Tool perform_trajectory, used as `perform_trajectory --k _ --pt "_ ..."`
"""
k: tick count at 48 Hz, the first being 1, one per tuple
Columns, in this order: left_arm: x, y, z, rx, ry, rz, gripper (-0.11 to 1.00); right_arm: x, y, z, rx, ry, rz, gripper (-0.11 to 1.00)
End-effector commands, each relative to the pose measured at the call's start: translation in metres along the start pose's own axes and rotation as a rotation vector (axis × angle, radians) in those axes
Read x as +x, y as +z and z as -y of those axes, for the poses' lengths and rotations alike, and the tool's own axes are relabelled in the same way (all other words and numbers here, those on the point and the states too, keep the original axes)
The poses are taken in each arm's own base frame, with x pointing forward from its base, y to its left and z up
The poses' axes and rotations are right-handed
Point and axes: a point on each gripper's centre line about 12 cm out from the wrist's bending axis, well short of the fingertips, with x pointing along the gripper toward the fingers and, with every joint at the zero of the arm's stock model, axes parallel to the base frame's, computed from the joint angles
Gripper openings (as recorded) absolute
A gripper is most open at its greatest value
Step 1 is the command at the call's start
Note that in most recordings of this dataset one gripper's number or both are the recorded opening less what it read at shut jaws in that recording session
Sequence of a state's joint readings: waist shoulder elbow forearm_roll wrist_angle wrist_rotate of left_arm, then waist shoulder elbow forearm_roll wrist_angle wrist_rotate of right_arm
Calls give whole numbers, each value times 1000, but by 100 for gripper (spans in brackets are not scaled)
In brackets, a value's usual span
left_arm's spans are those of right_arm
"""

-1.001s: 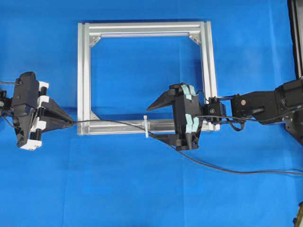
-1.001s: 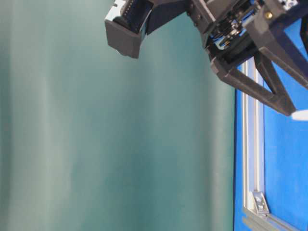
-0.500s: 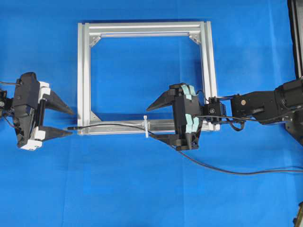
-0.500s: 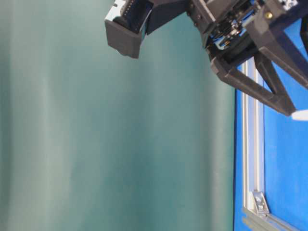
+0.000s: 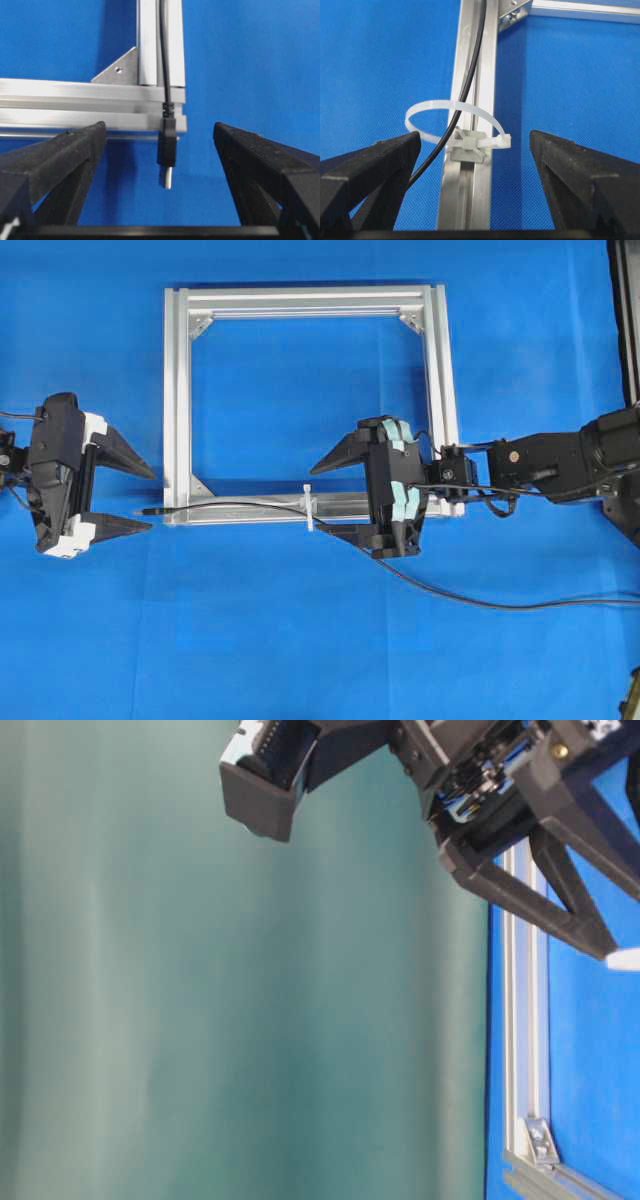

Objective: Insert the wire through the string loop located in the center.
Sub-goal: 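Open the left gripper to release the connector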

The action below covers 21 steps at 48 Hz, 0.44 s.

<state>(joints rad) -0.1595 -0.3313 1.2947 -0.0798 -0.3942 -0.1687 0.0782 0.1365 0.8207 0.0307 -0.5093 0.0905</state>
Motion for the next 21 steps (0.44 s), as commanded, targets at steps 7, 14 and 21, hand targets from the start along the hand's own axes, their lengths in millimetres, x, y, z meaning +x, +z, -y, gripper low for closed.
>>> perform_trajectory --k 7,14,21 --pt "-1 20 6 9 -18 64 91 -8 17 -2 -4 6 36 92" --pt "1 27 8 10 -20 62 91 -14 26 -2 -12 5 38 92" --pt "3 39 11 12 -24 69 91 -23 37 -3 -13 4 47 92"
